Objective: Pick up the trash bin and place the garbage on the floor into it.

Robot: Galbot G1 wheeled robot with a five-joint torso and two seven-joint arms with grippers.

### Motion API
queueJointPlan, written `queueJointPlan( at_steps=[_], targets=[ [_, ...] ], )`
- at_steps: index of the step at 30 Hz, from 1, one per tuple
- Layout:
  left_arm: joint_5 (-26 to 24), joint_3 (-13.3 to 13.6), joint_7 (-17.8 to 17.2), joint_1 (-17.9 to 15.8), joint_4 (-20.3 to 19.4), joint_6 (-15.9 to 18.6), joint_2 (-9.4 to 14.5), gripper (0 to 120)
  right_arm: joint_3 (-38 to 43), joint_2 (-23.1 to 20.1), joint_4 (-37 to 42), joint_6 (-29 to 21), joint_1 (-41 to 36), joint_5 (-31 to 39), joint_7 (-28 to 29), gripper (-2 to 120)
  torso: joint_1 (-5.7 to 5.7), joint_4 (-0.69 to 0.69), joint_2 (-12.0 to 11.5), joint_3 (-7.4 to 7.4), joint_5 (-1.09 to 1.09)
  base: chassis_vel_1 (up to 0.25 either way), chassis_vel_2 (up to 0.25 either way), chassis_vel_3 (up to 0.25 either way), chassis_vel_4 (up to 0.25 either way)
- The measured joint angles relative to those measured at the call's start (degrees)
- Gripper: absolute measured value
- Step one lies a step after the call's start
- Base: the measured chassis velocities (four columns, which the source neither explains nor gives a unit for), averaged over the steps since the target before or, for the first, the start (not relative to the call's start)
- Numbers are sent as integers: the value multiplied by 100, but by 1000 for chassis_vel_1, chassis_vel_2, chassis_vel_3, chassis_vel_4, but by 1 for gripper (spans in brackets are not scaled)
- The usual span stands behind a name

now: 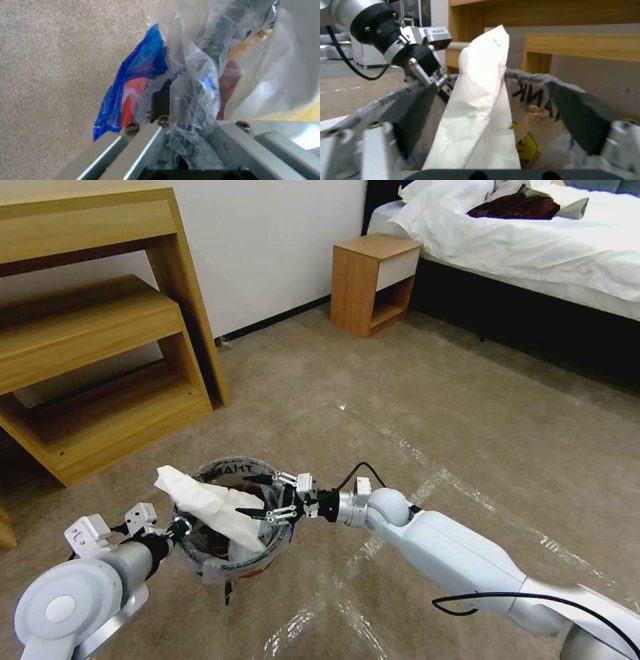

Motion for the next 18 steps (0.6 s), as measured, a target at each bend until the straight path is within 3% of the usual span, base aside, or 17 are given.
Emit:
queueJointPlan(
  at_steps=[4,11,18],
  targets=[
    [-4,14,-2,-9,0,-2,-32,0,130,-91,100,33,22,-2,-4,99,0,1,0,0,1,0,0,0,0],
    [-38,-21,-5,-4,-26,-6,5,0,781,-316,485,55,41,49,39,100,0,0,0,0,0,0,0,0,0],
    [-59,-47,-32,23,-48,-3,110,0,1993,-728,987,-13,-97,436,283,100,0,0,0,0,2,0,0,0,0]
  ],
)
